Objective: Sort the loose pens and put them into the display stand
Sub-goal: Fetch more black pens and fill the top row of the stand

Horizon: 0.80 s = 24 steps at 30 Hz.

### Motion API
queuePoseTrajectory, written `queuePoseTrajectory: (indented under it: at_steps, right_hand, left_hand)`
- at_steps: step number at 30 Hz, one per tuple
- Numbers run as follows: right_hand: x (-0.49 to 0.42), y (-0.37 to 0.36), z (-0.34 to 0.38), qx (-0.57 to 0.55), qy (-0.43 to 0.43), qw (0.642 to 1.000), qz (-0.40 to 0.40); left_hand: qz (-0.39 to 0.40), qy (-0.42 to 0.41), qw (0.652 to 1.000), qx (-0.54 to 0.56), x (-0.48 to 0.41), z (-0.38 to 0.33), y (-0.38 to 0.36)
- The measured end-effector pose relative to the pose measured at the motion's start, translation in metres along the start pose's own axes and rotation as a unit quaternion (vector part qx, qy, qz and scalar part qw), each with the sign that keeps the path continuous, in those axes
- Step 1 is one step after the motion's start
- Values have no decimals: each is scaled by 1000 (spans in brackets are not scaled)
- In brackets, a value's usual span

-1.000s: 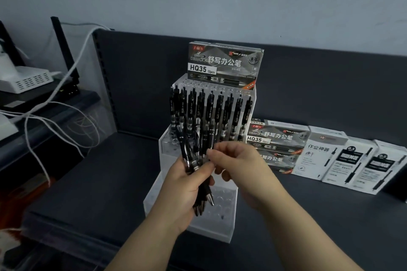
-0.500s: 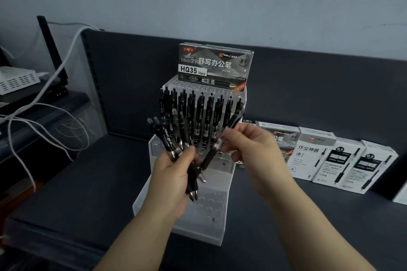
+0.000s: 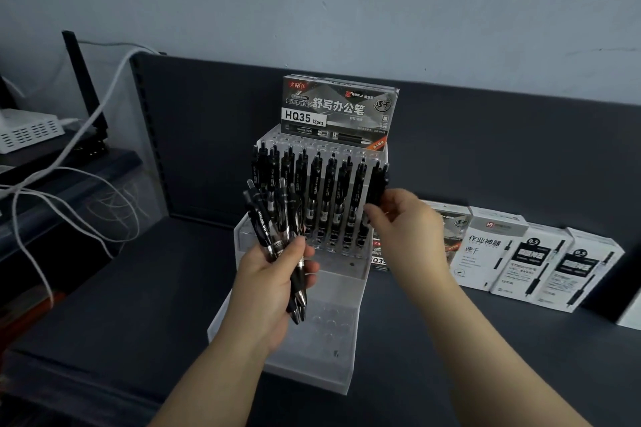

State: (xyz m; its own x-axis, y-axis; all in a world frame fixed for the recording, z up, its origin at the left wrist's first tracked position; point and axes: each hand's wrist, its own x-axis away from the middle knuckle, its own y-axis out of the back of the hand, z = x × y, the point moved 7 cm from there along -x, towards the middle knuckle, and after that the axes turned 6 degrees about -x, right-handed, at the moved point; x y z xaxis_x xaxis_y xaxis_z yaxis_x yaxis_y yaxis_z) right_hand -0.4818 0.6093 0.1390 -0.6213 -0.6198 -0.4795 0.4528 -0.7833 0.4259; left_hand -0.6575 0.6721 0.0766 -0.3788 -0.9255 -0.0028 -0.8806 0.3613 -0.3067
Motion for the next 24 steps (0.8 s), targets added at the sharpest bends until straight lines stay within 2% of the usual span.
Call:
queuePoseTrajectory:
  at_steps: [16,24]
  right_hand:
    - [5,-11,5,98,-10,995,34]
    - [3,-11,-2,91,-52,994,22]
  left_hand:
    - [2,-1,1000,-15,6,-4,7]
    - [7,4,1000,-16,6,-7,21]
